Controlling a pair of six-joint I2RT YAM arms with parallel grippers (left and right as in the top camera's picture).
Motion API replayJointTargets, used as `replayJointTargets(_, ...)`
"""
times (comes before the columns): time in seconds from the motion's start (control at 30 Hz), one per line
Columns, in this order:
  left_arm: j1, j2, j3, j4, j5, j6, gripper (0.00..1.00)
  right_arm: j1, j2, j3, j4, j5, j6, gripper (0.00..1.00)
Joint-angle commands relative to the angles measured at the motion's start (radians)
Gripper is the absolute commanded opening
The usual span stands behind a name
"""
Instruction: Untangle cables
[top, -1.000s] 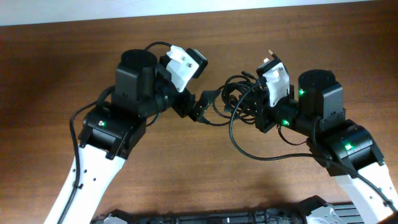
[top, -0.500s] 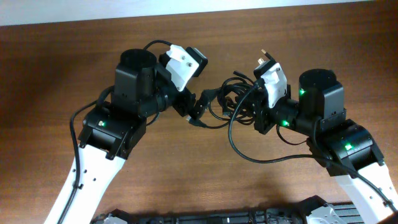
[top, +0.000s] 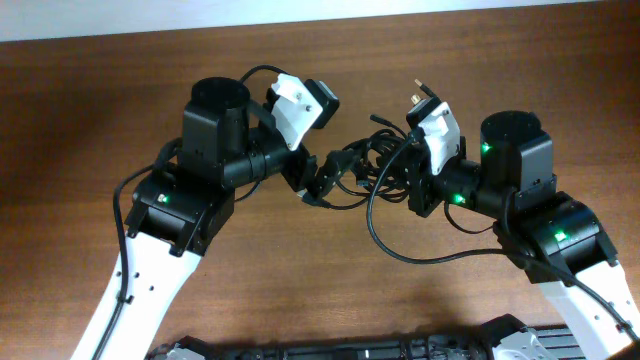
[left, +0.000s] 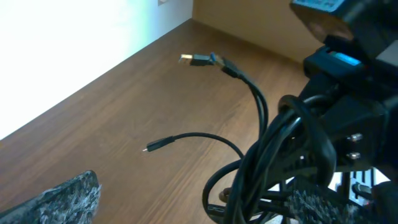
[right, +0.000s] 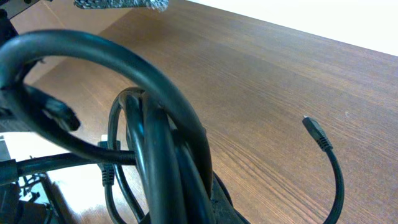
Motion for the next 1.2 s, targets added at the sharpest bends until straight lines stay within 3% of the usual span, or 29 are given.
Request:
replayJointTargets(0.0,0.001,-0.004,0.011,0.005,0.049,-0.002,0.99,-0.006,-0.010,0.012,0.012,-0.026,-0.013,0.04)
replayJointTargets(1.17,-0.072,0.045,0.011,0.028,-0.016,-0.001,0.99,-0.006,-0.010,0.012,0.064,-0.132,-0.013,0.04)
